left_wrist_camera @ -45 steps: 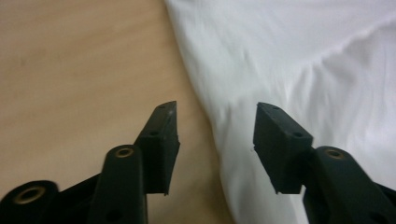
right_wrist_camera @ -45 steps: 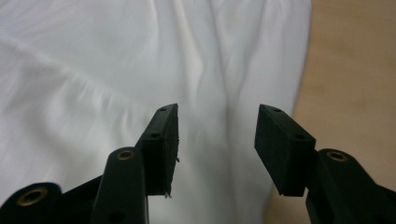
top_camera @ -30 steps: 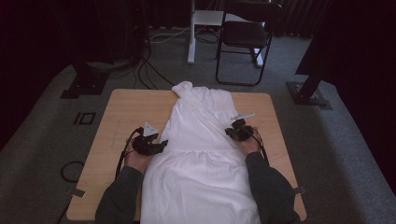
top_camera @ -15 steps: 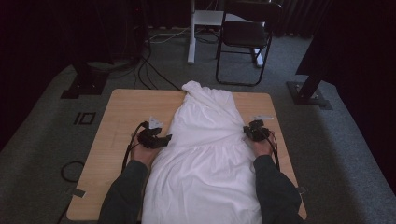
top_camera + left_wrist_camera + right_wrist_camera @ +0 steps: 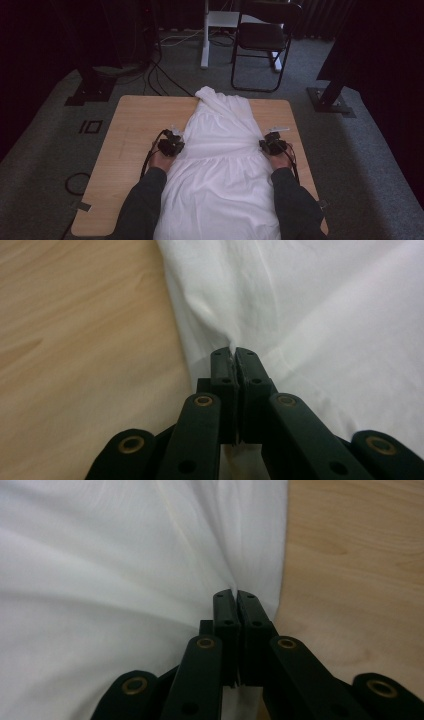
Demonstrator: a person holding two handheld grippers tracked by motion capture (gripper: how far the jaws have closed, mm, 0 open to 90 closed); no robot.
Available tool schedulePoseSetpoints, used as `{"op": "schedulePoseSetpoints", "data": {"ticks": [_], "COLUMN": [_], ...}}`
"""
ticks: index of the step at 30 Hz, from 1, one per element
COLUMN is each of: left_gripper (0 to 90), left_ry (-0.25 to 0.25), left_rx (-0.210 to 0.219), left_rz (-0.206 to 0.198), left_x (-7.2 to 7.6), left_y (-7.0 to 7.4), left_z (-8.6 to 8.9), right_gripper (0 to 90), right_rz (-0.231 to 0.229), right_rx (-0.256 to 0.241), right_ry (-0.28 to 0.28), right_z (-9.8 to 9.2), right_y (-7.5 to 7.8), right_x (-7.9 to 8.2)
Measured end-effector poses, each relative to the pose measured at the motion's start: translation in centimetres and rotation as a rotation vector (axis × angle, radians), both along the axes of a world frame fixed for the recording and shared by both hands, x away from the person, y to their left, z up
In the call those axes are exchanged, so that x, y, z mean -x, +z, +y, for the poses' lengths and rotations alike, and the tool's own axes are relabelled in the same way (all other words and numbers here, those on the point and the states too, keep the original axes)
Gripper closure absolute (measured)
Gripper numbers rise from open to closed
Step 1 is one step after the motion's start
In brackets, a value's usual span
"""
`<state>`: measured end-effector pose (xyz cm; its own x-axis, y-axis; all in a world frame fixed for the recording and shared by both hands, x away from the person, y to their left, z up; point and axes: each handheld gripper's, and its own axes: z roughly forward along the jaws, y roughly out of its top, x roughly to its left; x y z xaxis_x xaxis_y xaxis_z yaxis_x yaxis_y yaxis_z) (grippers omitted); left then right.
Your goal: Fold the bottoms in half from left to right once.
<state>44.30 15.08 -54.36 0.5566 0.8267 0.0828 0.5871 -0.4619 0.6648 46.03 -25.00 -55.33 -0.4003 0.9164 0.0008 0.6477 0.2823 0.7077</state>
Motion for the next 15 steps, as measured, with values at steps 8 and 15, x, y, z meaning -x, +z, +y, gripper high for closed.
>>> {"op": "schedulePoseSetpoints", "data": {"ticks": [8, 15], "left_gripper": [88.1, 87.2], "left_ry": [-0.036, -0.068], "left_rx": [0.046, 0.032], "left_rz": [-0.015, -0.039], "left_x": [6.6, 11.4], "left_y": [-0.6, -0.9], "left_z": [2.6, 2.7], "right_gripper": [87.6, 87.4], "right_rz": [0.021, 0.042], "right_rx": [0.022, -0.006], "right_ry": [0.096, 0.143], "right_z": [1.0, 0.7], "right_y": [0.0, -0.1], "right_x": [5.9, 10.9]}}
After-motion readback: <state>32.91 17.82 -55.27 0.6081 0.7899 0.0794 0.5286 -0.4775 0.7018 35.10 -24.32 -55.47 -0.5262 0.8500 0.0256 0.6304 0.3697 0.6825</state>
